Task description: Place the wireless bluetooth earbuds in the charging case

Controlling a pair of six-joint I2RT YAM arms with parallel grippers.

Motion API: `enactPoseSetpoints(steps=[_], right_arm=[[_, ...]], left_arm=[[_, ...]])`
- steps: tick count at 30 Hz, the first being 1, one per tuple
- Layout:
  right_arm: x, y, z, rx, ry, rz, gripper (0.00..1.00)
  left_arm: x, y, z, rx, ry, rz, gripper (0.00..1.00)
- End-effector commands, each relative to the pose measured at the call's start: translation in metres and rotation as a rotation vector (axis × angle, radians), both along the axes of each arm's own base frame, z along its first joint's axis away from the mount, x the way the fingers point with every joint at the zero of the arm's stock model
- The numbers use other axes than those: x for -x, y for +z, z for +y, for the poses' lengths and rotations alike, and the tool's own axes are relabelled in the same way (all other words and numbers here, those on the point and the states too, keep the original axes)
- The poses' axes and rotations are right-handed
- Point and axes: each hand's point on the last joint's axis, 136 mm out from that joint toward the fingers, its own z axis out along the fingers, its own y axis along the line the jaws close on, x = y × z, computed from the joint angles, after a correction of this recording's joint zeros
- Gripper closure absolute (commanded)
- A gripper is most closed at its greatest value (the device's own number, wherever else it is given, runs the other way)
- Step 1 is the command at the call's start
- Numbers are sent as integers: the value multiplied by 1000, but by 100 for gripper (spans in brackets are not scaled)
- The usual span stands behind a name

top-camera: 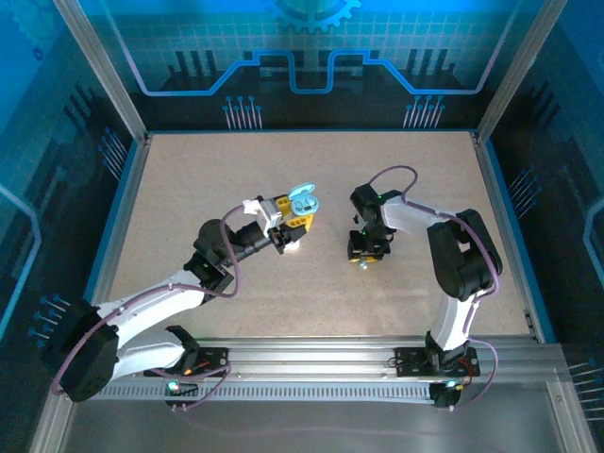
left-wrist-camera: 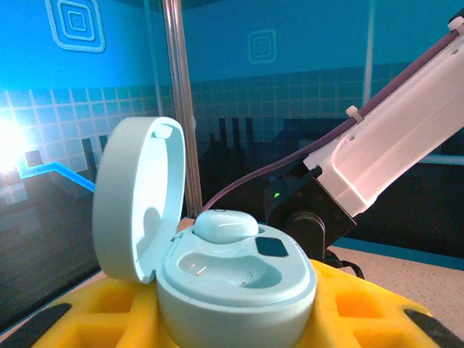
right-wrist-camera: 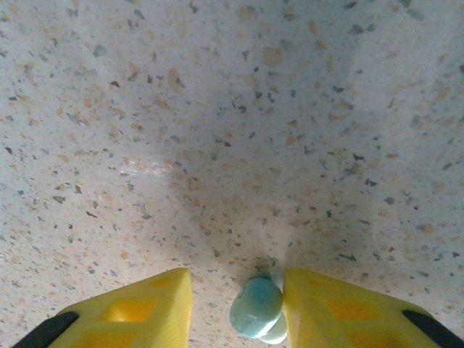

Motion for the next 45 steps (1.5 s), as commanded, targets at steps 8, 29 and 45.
enactPoseSetpoints(steps=[8, 29, 45], right_arm=[[0, 4, 1, 49, 20, 12, 67], [6, -8, 1, 98, 48, 50, 72], [2, 35, 12, -5, 63, -30, 81]], left_arm=[[5, 9, 4, 16, 11, -42, 68], [4, 9, 3, 14, 9, -37, 68], [2, 5, 3, 6, 22, -31, 68]])
